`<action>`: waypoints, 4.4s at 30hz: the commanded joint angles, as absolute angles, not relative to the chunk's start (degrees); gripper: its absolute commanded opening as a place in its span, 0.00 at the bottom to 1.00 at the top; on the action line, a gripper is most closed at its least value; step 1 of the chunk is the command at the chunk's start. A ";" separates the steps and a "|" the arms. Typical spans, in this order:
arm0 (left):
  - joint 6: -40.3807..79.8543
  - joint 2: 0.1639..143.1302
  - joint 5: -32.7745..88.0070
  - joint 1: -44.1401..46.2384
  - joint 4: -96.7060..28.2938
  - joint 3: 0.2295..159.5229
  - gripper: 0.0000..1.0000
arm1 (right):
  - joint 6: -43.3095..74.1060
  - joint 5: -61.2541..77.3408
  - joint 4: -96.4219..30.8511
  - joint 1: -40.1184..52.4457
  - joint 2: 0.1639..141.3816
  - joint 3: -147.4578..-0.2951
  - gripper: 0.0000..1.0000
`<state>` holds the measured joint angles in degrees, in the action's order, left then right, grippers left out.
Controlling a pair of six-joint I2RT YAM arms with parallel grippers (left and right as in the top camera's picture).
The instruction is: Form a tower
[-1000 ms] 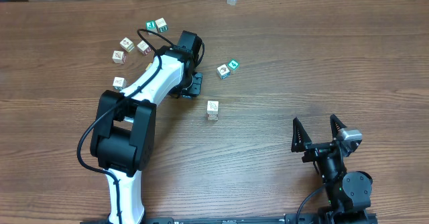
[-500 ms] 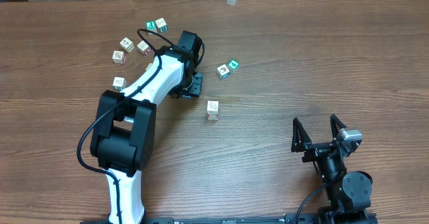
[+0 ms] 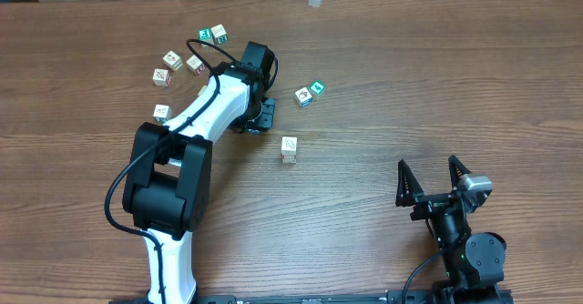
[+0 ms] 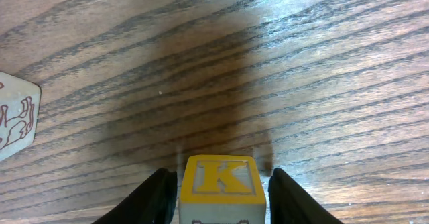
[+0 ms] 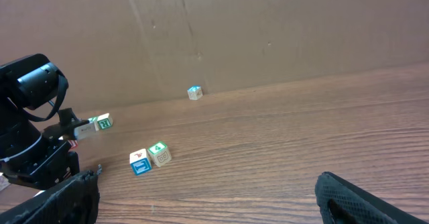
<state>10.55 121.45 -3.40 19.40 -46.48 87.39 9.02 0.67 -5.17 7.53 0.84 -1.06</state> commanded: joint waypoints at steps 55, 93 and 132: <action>12.53 121.49 -3.31 19.14 -54.50 94.74 0.27 | 9.32 0.69 -4.84 7.38 0.16 -0.47 1.00; 20.91 108.33 -3.09 19.14 -63.31 102.85 0.11 | 9.32 0.69 -4.84 7.38 0.16 -0.47 1.00; 26.00 102.83 5.37 24.75 -72.01 102.96 0.25 | 9.32 0.69 -4.86 7.38 0.16 -0.47 1.00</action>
<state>24.18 102.39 4.80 23.88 -71.72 102.17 9.02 0.67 -5.17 7.53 0.84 -1.06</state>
